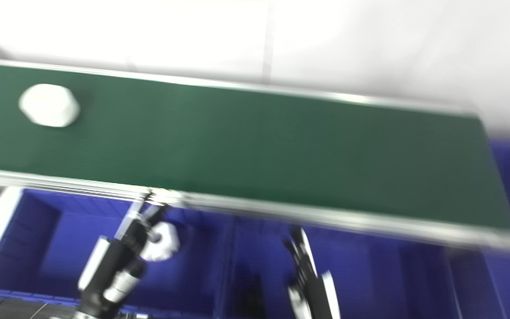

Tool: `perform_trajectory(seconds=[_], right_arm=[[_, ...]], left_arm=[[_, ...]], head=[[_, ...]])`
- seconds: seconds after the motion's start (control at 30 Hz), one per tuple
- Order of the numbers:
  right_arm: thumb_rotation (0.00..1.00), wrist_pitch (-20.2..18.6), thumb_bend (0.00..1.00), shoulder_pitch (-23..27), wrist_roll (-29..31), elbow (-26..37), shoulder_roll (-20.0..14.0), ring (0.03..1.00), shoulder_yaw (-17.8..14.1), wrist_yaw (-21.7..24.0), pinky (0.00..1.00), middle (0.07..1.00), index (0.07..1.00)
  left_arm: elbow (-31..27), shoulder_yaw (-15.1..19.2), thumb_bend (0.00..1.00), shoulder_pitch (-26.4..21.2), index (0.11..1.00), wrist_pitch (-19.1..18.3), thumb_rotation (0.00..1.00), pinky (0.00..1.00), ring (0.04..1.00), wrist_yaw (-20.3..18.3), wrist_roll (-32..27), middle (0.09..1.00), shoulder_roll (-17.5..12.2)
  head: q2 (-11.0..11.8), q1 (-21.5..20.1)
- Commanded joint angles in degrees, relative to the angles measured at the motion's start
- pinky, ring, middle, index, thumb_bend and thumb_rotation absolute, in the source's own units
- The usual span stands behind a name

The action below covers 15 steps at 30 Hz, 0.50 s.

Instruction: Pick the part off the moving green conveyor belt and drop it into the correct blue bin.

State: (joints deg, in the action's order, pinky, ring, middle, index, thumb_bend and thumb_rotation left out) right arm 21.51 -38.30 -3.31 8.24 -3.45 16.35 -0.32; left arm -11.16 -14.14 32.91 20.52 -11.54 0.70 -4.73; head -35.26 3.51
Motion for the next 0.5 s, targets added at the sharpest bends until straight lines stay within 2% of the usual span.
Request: perform_trajectory(seconds=[0.0,0.2,0.4,0.47], right_arm=[[1.00,3.72,0.91,0.43,1.84,0.02,-0.24,0.977,-0.20,1.27,1.00,1.000,1.000],[1.00,3.88,0.91,1.42,3.79,-2.23,-0.77,0.996,-1.25,2.20,1.00,1.000,1.000],[1.00,3.69,0.90,1.44,5.68,-2.66,-1.30,1.000,-1.83,3.64,1.00,1.000,1.000],[0.99,3.86,0.90,1.48,5.91,-2.71,-1.32,1.000,-2.10,3.84,1.00,1.000,1.000]], left_arm=[[0.67,-0.45,0.72,-0.82,0.952,2.83,0.74,0.88,0.901,0.04,0.24,0.878,0.19],[3.73,-1.42,0.75,-2.29,0.924,3.67,0.70,0.82,0.868,0.29,0.41,0.859,0.49],[3.47,-1.95,0.79,-2.38,0.907,2.11,0.69,0.79,0.857,0.93,1.35,0.858,1.20],[4.13,-2.02,0.79,-2.53,0.903,2.82,0.68,0.77,0.847,0.92,1.18,0.853,1.46]], head=[[0.69,0.36],[3.26,2.12],[3.96,3.94],[3.89,4.51]])
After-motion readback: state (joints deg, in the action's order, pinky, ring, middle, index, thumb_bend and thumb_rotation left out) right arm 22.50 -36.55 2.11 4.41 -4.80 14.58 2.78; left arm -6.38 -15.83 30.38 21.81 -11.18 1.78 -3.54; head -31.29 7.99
